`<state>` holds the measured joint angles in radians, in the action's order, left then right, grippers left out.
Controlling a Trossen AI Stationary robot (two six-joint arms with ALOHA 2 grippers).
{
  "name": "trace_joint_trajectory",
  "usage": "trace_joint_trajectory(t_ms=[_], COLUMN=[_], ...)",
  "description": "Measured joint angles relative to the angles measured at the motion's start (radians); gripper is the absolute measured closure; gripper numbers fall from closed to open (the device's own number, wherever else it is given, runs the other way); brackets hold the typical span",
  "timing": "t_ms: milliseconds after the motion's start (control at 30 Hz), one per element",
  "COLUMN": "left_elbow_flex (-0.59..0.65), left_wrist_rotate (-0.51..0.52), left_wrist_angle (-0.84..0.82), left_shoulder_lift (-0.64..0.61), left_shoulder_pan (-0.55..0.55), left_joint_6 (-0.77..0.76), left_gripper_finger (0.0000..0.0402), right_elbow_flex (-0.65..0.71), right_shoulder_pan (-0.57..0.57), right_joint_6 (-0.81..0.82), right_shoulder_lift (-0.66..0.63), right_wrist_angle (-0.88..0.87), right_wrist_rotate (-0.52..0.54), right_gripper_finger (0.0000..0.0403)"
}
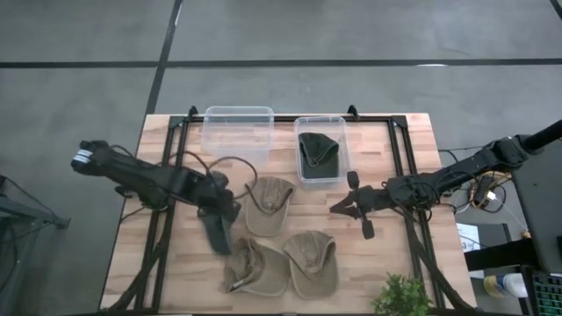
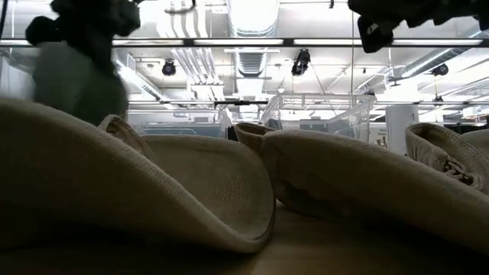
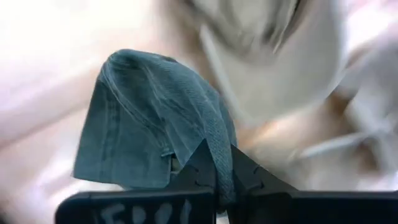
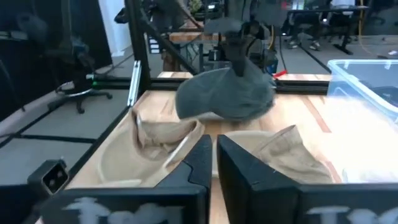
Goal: Pick & Place hat
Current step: Put the gray cap into the right transparent bin
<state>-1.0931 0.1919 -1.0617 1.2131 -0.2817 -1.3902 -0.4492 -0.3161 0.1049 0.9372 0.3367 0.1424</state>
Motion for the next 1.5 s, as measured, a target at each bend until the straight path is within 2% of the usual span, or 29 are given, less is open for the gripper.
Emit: trace_joint_trajectory(t_ms=[133, 267, 433, 567, 700, 1033, 1133, 1500], left_elbow_flex=[0.0, 0.0, 0.0, 0.0, 0.0, 0.001, 0.001, 0.001], left_wrist_rotate=[0.155, 0.263, 0.38, 0.448, 0.476, 0.56, 0.578, 0.589], left_wrist_angle=[0.061, 0.145, 0.191, 0.198, 0.219, 0.415, 0.417, 0.562], left_shoulder_lift=[-0.057, -0.081, -0.085, -0.085, -0.085, -0.078, -0.057, 0.054], left_shoulder_pan=[0.0, 0.0, 0.0, 0.0, 0.0, -0.002, -0.003, -0.001], left_joint_6=[-0.045, -0.029, 0.007, 0.034, 0.061, 0.232, 0.239, 0.355], left_gripper_finger=[0.0398, 0.0398, 0.0398, 0.0398, 0.0398, 0.0399, 0.0399, 0.0399], right_elbow_flex=[-0.045, -0.121, -0.272, -0.434, -0.598, -0.896, -0.939, -0.948], right_shoulder_pan=[0.0, 0.0, 0.0, -0.001, 0.001, -0.001, -0.002, 0.0], right_joint_6=[-0.012, -0.099, -0.141, -0.133, -0.072, -0.126, -0.128, -0.068], right_shoulder_lift=[0.064, 0.165, 0.319, 0.445, 0.574, 0.864, 0.897, 0.897], right_wrist_angle=[-0.002, 0.0, -0.005, -0.131, -0.269, -0.413, -0.447, -0.455], right_wrist_rotate=[0.044, 0.068, 0.073, 0.131, 0.2, 0.415, 0.473, 0.542], right_gripper_finger=[0.0327, 0.0269, 0.0216, 0.0191, 0.018, 0.0179, 0.0179, 0.0177])
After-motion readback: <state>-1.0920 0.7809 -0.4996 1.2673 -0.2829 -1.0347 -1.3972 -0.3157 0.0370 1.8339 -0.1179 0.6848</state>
